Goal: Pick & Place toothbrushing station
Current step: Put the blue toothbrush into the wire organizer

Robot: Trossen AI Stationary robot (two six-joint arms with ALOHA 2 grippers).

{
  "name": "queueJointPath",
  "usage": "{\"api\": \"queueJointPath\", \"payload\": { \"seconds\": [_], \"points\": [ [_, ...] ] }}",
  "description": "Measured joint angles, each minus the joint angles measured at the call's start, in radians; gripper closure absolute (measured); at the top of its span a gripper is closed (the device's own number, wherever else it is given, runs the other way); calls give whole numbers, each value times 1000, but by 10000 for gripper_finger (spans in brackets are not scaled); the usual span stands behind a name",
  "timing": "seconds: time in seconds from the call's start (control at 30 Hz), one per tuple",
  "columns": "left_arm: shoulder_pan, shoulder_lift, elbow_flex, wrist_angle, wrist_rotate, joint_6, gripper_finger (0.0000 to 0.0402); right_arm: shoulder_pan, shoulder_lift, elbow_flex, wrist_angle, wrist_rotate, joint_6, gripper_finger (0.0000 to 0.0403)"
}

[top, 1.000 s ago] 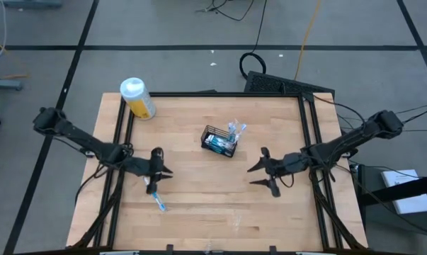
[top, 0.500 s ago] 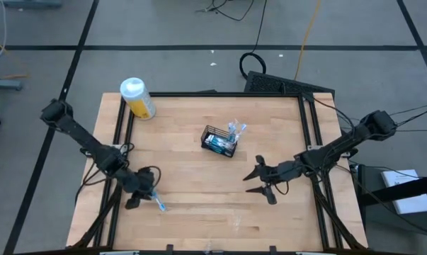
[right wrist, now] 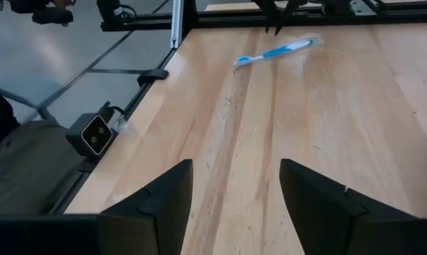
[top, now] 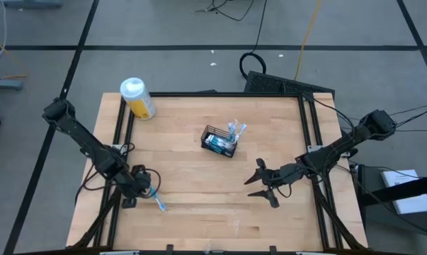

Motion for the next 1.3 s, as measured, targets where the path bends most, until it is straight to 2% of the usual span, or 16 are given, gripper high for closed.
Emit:
{"api": "queueJointPath", "payload": {
  "seconds": [0.33,0.53,0.7,1.0,1.1,1.3],
  "points": [
    [52,144,37,49,-5,115,315,0,0,0,-24,-24,0,197],
    [88,275,136,-113,6,227,315,0,0,0,-26,-27,0,197],
    [87,356,183,-160,5,284,315,10,0,0,-29,-27,-4,197],
    [87,381,356,-341,-31,327,314,13,0,0,-46,-44,7,197],
    [84,381,370,-353,-47,339,294,13,0,0,-45,-51,7,197],
    [91,381,323,-309,-64,338,204,16,0,0,-48,-53,11,197]
  ]
}}
